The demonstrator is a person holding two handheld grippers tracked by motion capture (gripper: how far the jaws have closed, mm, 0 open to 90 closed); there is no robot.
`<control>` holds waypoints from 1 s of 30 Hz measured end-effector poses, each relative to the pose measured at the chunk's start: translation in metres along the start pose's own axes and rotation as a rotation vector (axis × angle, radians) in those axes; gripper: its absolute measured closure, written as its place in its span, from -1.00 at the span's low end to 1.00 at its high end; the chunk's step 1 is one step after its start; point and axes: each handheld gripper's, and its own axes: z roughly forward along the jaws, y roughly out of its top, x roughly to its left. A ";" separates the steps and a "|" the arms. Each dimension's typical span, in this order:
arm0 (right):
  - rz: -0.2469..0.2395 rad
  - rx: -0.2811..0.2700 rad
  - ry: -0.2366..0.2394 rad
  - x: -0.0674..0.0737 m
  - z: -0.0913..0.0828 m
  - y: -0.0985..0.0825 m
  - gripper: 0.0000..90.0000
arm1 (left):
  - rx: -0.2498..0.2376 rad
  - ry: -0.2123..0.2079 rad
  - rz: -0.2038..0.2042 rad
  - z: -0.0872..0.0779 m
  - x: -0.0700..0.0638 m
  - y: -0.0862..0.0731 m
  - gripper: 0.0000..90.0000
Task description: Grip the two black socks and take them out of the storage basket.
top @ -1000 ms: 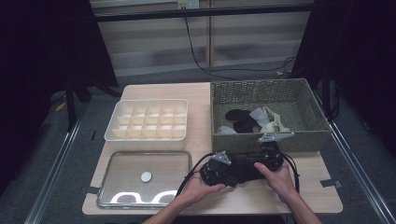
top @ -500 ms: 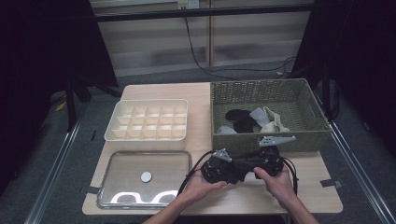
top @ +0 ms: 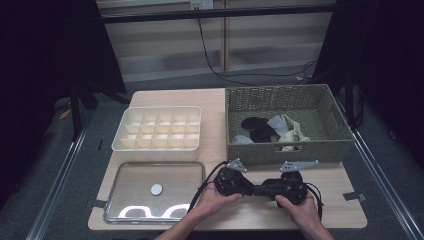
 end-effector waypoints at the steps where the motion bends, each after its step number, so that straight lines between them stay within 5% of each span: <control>1: -0.004 0.007 -0.004 0.000 0.000 -0.003 0.92 | 0.005 0.007 0.000 -0.001 0.000 0.000 0.76; 17: 0.010 0.103 -0.061 -0.007 0.001 -0.026 0.82 | 0.014 0.015 0.030 -0.022 0.000 -0.014 0.61; 30: 0.026 0.038 -0.104 -0.016 -0.007 -0.023 0.74 | -0.051 0.025 0.036 -0.058 0.001 -0.027 0.58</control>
